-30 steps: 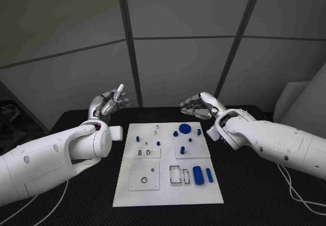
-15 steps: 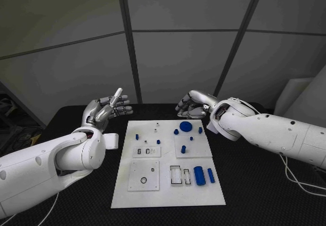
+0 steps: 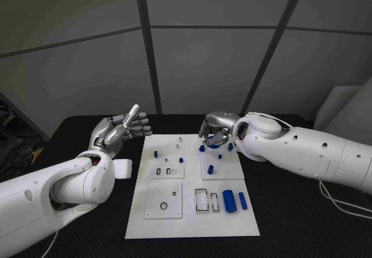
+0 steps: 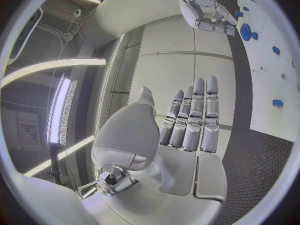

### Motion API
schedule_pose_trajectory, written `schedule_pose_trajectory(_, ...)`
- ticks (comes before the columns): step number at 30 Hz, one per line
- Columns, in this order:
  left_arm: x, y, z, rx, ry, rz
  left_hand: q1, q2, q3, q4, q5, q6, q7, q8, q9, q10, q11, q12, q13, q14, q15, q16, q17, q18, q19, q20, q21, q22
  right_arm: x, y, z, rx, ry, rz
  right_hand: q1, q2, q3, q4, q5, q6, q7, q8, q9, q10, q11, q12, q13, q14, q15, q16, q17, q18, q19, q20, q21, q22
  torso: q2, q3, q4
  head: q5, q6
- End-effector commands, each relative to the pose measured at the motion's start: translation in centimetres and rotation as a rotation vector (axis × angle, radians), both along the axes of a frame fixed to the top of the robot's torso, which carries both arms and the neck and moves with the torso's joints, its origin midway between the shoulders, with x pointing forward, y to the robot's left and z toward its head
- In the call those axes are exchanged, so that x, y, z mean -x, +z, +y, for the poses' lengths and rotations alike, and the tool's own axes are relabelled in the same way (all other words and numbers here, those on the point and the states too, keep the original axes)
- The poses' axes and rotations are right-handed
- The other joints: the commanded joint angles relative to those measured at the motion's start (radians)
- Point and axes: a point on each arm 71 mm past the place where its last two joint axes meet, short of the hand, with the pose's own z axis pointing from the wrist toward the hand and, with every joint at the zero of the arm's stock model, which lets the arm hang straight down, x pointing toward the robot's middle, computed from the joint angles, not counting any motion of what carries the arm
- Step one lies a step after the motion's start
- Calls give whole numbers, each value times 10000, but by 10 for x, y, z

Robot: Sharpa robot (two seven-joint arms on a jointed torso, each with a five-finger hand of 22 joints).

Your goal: Assemble the parts on the task board

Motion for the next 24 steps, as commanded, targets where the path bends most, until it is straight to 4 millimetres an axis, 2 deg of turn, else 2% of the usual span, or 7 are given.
schedule_pose_trajectory(1, 1, 2, -3, -23, -347, -69, 20, -20, -73, 18, 4, 33, 7, -59, -17, 72, 19, -67, -9, -67, 35, -60, 17, -119, 5, 16, -21, -14, -1, -3, -1, 1179, -296, 21, 0, -152, 12, 119, -27, -106, 6, -36, 6, -218, 38, -21, -7, 385, -17, 428, 267, 25, 15, 62, 229, 146, 79, -4, 12, -17, -7)
schedule_pose_trajectory(6, 2, 2, -5, -16, -403, -36, 17, -21, -90, 20, 4, 33, 11, -71, -18, 74, 24, -84, -10, -78, 39, -89, 27, -120, 2, 18, -27, -17, -2, -3, 1, 1356, -347, -38, 48, -241, 65, 231, 38, -260, 19, -44, -1, -453, 42, -17, 0, 398, 33, 1985, 1807, -75, 293, 77, 1047, 1093, 104, 1, 2, -21, -14)
schedule_pose_trajectory(14, 2, 2, -6, -13, -443, 12, 20, -14, -118, 19, 6, 20, 30, -102, -22, 63, 38, -128, -14, -95, 50, -146, 48, -120, 2, 25, -35, -21, -5, -4, 6, 1442, -313, -87, 120, -281, 101, 354, 97, -421, 5, -34, 6, -636, 78, 7, 20, 396, 65, 3752, 3661, -273, 775, 115, 2224, 2600, 150, -9, 11, -31, -11)
schedule_pose_trajectory(18, 3, 2, -6, -8, -469, 32, 19, -24, -158, 17, 6, -5, 65, -143, -25, 38, 62, -182, -19, -100, 64, -204, 76, -121, 6, 33, -43, -24, -7, -5, 9, 1465, -295, -69, 178, -267, 157, 385, 135, -471, -4, -33, 10, -632, 83, 20, 26, 396, 65, 4430, 4400, -355, 971, 127, 2683, 3202, 169, -1, 17, -14, -28)
schedule_pose_trajectory(21, 3, 2, -5, -7, -482, 45, 2, -26, -186, 26, 6, -17, 82, -166, -26, 25, 76, -215, -20, -103, 74, -241, 94, -122, 7, 40, -47, -26, -9, -7, 11, 1496, -286, -26, 223, -243, 254, 411, 192, -550, -36, -35, 9, -522, 60, 43, 35, 454, 38, 5285, 5379, -523, 1440, 120, 3464, 4319, 177, -14, 25, -13, -59)
schedule_pose_trajectory(24, 3, 2, -4, -16, -472, 56, -9, -24, -202, 33, 6, -24, 90, -180, -26, 18, 84, -235, -20, -108, 80, -266, 106, -122, 7, 44, -51, -28, -10, -8, 13, 1515, -262, 36, 227, -251, 324, 433, 220, -571, -36, -27, 16, -490, 47, 30, 31, 466, 40, 5800, 5957, -623, 1709, 115, 3940, 5001, 199, -13, 15, 11, -71)
